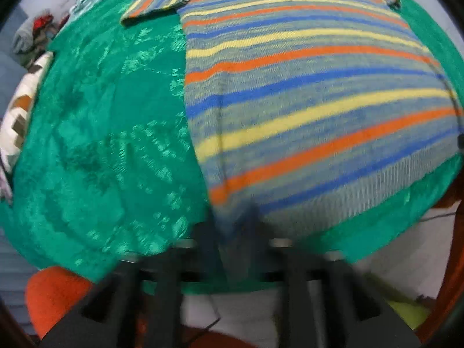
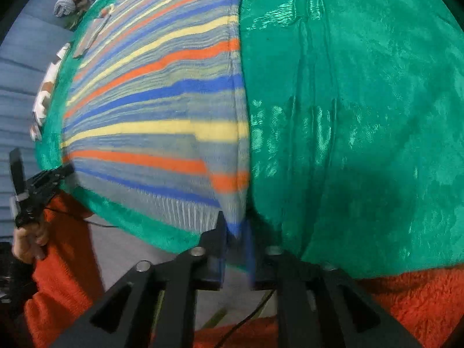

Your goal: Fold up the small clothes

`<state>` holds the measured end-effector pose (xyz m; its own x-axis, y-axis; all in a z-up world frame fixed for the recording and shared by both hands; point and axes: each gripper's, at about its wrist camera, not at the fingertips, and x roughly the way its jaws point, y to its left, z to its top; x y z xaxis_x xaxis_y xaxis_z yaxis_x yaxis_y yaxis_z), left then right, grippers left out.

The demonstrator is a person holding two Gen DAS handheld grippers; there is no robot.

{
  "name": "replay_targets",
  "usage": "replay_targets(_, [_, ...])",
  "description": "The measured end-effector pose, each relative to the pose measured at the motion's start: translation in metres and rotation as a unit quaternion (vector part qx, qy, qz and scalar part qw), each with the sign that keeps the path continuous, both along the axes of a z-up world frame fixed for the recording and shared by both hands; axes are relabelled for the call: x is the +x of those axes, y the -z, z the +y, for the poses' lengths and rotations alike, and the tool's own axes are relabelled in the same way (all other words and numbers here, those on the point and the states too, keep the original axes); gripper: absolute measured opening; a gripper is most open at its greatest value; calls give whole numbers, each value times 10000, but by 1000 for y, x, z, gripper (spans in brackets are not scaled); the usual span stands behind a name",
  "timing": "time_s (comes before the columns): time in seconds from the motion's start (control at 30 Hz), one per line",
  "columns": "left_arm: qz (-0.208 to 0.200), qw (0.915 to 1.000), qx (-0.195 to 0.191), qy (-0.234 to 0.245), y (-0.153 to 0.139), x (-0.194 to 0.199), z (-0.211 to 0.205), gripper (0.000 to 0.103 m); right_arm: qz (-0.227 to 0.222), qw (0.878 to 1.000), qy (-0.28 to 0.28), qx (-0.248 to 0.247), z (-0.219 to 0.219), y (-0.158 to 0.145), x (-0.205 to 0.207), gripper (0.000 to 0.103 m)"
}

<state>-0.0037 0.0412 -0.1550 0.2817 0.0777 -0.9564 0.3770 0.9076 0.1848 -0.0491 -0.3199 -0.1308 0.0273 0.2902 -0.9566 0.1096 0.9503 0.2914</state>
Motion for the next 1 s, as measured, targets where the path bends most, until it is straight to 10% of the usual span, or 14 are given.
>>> replay_targets(0.03, [-47,9999,111,-82,-5,-2,3,90,32,10000,-8,19,-4,-1,-3,51])
replay_targets(0.07, [-173,9996,150,-193,-13,-6,10,90,-5,10000,-37,-23,-10,-10,-6,56])
replay_targets(0.37, [-1198,9753,-639,-1742,-85,9,78,89,-1783,9624,-489,-1988,-64,-116,96,58])
replay_targets(0.63, [-981,9586,-1427,-2260,-83,10,69,89,-2530,9460,-737,-1886,-18,-39,265,63])
replay_targets(0.67, [-944,9602,-1390,-2231,-80,10,69,89,-2461,9478,-679,-1912,-16,-29,275,61])
replay_targets(0.73, [-885,9638,-1231,-2192,-76,6,69,89,-2337,9544,-465,-1797,-27,-19,280,10])
replay_targets(1.0, [-642,9611,-1323,-2336,-56,3,75,89,-3012,9162,2515,-816,-212,-83,175,5])
